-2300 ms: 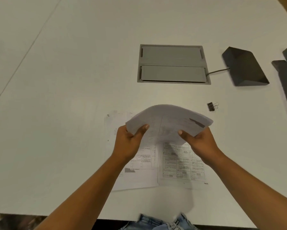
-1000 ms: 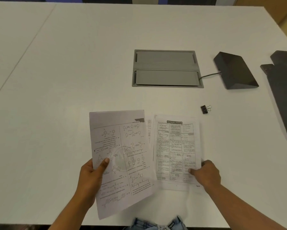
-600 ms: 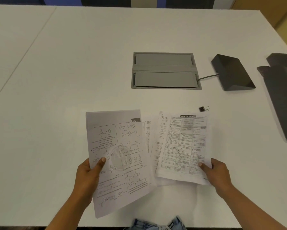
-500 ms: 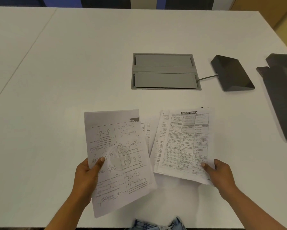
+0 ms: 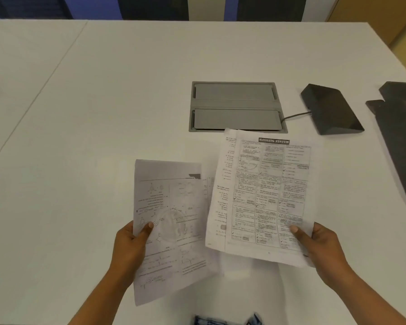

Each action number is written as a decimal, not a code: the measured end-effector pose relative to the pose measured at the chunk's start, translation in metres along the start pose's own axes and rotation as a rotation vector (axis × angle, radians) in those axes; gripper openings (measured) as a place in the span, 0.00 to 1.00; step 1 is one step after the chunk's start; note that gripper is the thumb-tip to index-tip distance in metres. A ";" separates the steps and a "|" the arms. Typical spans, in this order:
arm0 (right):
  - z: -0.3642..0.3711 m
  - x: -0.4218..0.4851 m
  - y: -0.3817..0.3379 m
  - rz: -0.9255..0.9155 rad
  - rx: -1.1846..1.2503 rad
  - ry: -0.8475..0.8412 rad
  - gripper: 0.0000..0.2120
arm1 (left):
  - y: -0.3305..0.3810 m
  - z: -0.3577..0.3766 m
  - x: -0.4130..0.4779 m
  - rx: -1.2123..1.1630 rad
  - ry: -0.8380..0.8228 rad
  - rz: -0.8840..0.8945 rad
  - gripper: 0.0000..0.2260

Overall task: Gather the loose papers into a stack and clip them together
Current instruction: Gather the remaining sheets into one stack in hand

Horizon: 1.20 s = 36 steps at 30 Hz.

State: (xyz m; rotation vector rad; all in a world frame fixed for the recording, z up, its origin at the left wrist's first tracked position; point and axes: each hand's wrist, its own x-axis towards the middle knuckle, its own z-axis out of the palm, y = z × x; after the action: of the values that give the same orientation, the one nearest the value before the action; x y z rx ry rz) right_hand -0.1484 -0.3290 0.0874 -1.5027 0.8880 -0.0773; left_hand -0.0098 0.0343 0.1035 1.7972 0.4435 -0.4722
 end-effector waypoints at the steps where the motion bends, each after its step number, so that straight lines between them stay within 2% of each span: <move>1: 0.004 -0.003 -0.004 0.000 0.014 -0.034 0.10 | 0.002 0.003 -0.001 -0.027 -0.018 -0.011 0.07; 7: 0.033 -0.014 -0.023 -0.020 0.013 -0.267 0.12 | 0.018 0.027 -0.017 -0.162 -0.229 -0.046 0.11; 12: 0.055 -0.015 -0.029 -0.017 -0.029 -0.370 0.15 | 0.030 0.042 -0.025 -0.184 -0.293 -0.017 0.13; 16: 0.065 -0.015 -0.029 -0.007 0.040 -0.368 0.14 | 0.037 0.051 -0.024 -0.093 -0.283 -0.057 0.22; 18: 0.068 -0.016 -0.030 -0.028 0.041 -0.350 0.14 | 0.041 0.053 -0.024 -0.154 -0.282 -0.113 0.24; 22: 0.068 -0.018 -0.035 -0.088 0.043 -0.340 0.16 | 0.047 0.049 -0.024 -0.295 -0.346 -0.178 0.20; 24: 0.067 -0.019 -0.038 -0.088 0.052 -0.355 0.17 | 0.046 0.047 -0.023 -0.266 -0.359 -0.145 0.15; 28: 0.067 -0.020 -0.041 -0.080 0.033 -0.395 0.20 | 0.045 0.045 -0.023 -0.201 -0.411 -0.115 0.18; 30: 0.069 -0.022 -0.042 -0.071 0.040 -0.404 0.20 | 0.043 0.047 -0.023 -0.200 -0.367 -0.085 0.18; 34: 0.069 -0.020 -0.041 -0.042 0.080 -0.427 0.18 | 0.037 0.048 -0.024 -0.215 -0.166 -0.011 0.10; 36: 0.069 -0.013 -0.035 -0.023 0.048 -0.357 0.18 | 0.035 0.043 -0.024 -0.214 -0.132 0.006 0.08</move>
State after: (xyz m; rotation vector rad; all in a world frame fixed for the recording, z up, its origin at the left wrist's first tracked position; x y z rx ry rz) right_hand -0.1033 -0.2699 0.1119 -1.4249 0.5775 0.1483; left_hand -0.0160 -0.0177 0.1336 1.5507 0.3815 -0.5160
